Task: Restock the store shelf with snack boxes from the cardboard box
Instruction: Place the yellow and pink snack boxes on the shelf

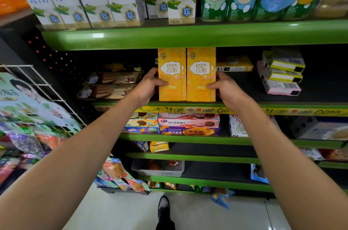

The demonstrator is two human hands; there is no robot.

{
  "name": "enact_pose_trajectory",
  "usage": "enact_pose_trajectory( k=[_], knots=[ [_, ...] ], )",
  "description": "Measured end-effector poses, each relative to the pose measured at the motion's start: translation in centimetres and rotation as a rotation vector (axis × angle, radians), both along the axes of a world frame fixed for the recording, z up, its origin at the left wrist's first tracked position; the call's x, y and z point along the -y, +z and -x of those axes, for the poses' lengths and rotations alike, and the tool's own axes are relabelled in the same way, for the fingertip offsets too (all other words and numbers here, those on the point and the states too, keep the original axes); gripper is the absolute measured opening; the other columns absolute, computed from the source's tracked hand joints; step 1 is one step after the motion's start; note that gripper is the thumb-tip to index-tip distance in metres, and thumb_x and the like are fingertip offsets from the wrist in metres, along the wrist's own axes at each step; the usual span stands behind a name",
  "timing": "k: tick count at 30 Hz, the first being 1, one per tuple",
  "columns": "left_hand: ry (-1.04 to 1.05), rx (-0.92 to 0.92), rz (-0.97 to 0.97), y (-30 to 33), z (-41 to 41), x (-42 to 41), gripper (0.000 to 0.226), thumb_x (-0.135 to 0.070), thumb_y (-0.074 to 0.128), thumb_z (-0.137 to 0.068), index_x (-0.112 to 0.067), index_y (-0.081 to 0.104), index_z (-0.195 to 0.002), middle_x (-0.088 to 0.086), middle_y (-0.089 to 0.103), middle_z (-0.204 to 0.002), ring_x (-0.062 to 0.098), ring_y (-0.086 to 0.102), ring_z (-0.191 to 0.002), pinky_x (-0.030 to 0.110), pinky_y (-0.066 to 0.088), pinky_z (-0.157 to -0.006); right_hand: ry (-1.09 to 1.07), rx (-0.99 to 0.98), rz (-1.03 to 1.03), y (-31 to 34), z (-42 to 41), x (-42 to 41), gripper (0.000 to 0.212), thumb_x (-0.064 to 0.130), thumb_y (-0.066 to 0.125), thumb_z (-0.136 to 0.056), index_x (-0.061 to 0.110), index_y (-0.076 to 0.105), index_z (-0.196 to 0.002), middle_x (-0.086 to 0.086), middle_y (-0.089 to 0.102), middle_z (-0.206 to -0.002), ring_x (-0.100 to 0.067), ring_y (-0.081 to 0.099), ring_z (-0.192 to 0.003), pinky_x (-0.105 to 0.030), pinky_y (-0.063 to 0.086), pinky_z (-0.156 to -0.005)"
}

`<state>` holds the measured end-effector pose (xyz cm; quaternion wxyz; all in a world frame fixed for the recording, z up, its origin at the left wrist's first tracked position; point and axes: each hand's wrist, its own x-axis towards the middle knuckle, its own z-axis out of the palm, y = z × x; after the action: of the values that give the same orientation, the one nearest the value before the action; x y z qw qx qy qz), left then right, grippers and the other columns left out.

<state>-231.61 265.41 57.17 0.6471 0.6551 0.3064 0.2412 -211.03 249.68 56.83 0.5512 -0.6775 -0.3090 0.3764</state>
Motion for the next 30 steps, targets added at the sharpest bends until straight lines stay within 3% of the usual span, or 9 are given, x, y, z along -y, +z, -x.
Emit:
enact_pose_trajectory(
  k=[13, 25, 30],
  knots=[
    [-0.003, -0.004, 0.004, 0.02, 0.05, -0.02, 0.051, -0.010, 0.064, -0.071, -0.021, 0.054, -0.120, 0.005, 0.071, -0.118, 0.025, 0.062, -0.116, 0.049, 0.042, -0.108, 0.012, -0.026, -0.016, -0.35, -0.37, -0.22, 0.037, 0.003, 0.064, -0.085, 0.024, 0.056, -0.114, -0.003, 0.069, -0.115, -0.023, 0.064, -0.111, -0.050, 0.046, -0.105],
    [-0.010, 0.010, -0.001, -0.14, -0.07, -0.28, 0.040, 0.004, 0.057, -0.085, -0.020, 0.054, -0.118, 0.005, 0.071, -0.116, 0.025, 0.064, -0.113, 0.043, 0.048, -0.102, 0.001, -0.037, -0.019, -0.70, -0.49, -0.33, 0.042, 0.004, 0.065, -0.085, 0.022, 0.056, -0.123, -0.002, 0.070, -0.114, -0.023, 0.064, -0.112, -0.051, 0.045, -0.106],
    [-0.004, 0.012, 0.008, -0.11, -0.12, -0.23, 0.041, 0.003, 0.057, -0.085, -0.019, 0.054, -0.120, 0.005, 0.071, -0.116, 0.025, 0.064, -0.114, 0.043, 0.047, -0.103, 0.009, -0.038, -0.032, -0.73, -0.57, -0.35, 0.037, 0.004, 0.065, -0.085, 0.028, 0.058, -0.112, 0.000, 0.071, -0.112, -0.022, 0.064, -0.111, -0.051, 0.045, -0.106]
  ],
)
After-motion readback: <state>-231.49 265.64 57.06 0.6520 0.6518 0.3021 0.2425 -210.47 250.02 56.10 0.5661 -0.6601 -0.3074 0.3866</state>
